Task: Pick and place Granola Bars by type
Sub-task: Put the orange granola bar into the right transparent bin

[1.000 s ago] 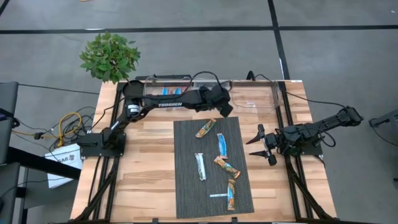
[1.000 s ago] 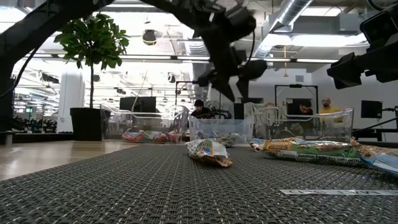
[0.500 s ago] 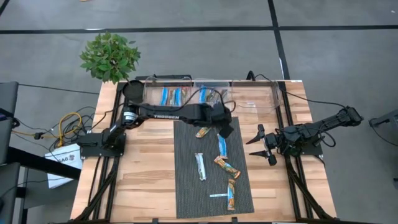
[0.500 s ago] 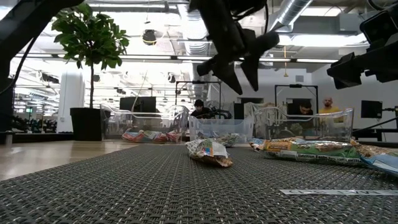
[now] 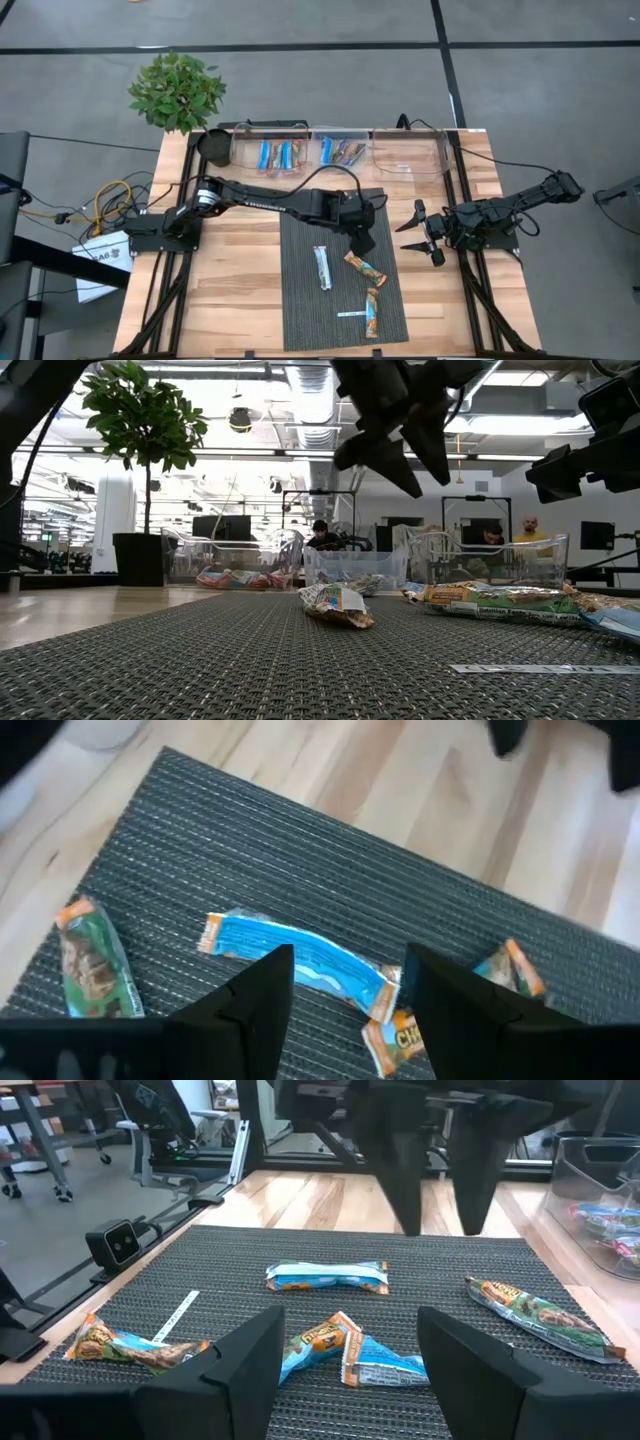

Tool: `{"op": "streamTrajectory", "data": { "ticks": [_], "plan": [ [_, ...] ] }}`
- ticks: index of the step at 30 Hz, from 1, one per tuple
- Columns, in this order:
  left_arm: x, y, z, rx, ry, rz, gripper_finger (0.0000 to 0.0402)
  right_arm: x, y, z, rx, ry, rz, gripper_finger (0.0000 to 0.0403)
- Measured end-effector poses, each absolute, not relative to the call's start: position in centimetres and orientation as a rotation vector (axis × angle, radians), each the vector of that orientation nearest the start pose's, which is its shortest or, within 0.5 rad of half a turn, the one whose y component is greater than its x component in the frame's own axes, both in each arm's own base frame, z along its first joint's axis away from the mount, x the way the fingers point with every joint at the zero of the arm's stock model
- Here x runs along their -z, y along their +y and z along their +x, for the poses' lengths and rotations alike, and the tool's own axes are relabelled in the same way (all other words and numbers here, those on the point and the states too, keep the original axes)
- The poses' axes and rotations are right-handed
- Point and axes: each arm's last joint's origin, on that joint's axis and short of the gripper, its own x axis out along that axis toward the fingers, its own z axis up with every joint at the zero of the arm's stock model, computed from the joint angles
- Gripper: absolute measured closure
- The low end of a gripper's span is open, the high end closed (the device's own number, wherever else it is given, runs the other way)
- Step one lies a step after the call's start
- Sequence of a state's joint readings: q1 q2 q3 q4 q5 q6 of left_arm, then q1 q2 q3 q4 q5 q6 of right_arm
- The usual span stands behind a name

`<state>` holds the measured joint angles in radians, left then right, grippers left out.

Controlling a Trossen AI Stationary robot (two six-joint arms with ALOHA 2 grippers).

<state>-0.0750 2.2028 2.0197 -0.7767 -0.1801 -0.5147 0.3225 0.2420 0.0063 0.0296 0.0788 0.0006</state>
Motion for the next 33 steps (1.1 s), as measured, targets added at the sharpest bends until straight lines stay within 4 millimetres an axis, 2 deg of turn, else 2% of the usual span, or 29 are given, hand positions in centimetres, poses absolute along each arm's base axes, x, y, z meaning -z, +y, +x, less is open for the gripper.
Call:
{"op": "streamTrajectory", "data": {
  "ticks": [5,10,15,18,21,28,33],
  "plan": [
    [-25.2,-3.6,48.2,-0.311,0.899,-0.298,0.0217,-14.8,3.3,10.6,-0.243,0.203,-0.041,0.0182],
    [-24.3,-4.2,47.7,-0.254,0.935,-0.191,0.0217,-14.8,3.3,10.6,-0.243,0.202,-0.041,0.0182],
    [-22.3,-4.3,45.5,-0.186,0.871,-0.154,0.0217,-14.8,3.3,10.6,-0.243,0.202,-0.041,0.0182],
    [-20.9,-4.8,42.9,-0.127,0.807,-0.178,0.0217,-14.8,3.3,10.6,-0.243,0.203,-0.041,0.0182],
    [-20.3,-5.0,39.3,-0.099,0.774,-0.184,0.0217,-14.8,3.3,10.6,-0.243,0.203,-0.041,0.0182],
    [-18.1,-4.3,30.9,-0.08,0.78,-0.155,0.0217,-14.8,3.3,10.6,-0.243,0.202,-0.041,0.0182],
    [-16.5,-4.0,26.1,-0.059,0.762,-0.149,0.0217,-14.8,3.3,10.6,-0.243,0.204,-0.041,0.0182]
  ]
}}
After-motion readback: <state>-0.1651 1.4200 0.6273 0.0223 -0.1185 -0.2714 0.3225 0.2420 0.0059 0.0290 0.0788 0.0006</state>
